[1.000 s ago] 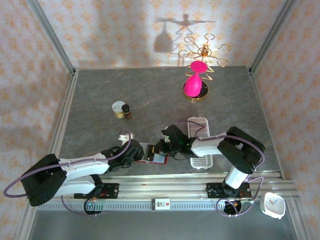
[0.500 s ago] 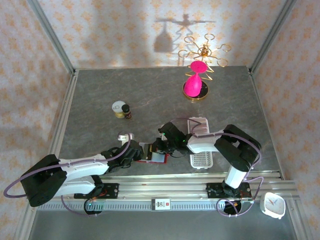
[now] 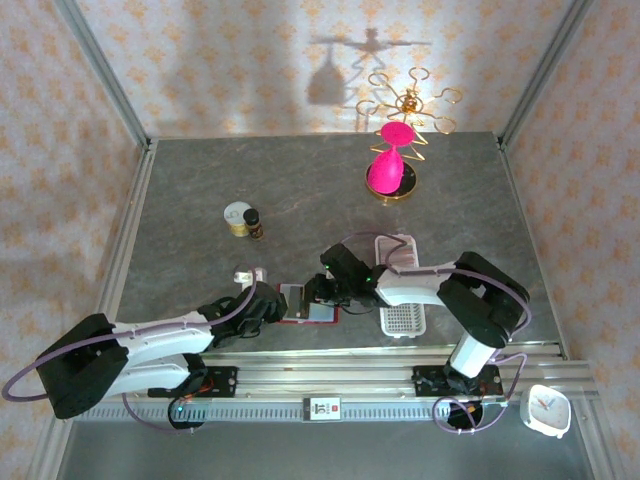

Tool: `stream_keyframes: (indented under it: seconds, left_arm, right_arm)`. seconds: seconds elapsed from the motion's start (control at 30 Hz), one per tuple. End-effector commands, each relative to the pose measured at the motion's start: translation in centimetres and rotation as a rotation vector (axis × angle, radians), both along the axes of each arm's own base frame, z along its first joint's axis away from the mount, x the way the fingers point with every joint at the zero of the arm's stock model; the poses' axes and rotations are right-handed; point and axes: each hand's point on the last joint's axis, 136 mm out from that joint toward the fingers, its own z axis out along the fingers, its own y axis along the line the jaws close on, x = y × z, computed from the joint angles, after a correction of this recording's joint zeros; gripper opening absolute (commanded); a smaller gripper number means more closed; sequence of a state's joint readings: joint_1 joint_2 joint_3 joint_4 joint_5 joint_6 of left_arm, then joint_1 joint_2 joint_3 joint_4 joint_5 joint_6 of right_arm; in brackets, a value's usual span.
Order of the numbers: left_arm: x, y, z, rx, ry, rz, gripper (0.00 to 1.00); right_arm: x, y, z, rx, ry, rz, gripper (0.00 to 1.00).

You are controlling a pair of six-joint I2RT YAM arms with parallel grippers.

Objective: Put the credit cards into the card holder

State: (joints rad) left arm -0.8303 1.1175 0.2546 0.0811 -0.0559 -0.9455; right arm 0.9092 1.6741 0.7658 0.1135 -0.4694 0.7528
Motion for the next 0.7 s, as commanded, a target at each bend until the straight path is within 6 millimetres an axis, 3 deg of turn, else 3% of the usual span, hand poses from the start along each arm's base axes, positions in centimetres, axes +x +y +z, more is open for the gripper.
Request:
stream_keyframes:
  seconds: [0.0,0.2,0.67]
  left_arm:
    - [-1.2,-0.3,-1.2,-0.023,0.063,-0.031,0.34]
    - [-1.3,-0.5,-1.6,-0.022,0.072,-0.04,0.33]
    - [-2.0,-1.2,-2.1,-0.074,0.082,-0.08,0.36]
  right_arm:
    - [0.3,-0.5,-0.3,-0.045,-0.012,-0.008,0.24]
    - [0.2,-0.2,-1.1,-0.047,0.01,-0.009,0.14]
    - [-0.1,2.2,-0.5,0.006,0.027,0.02,0.08]
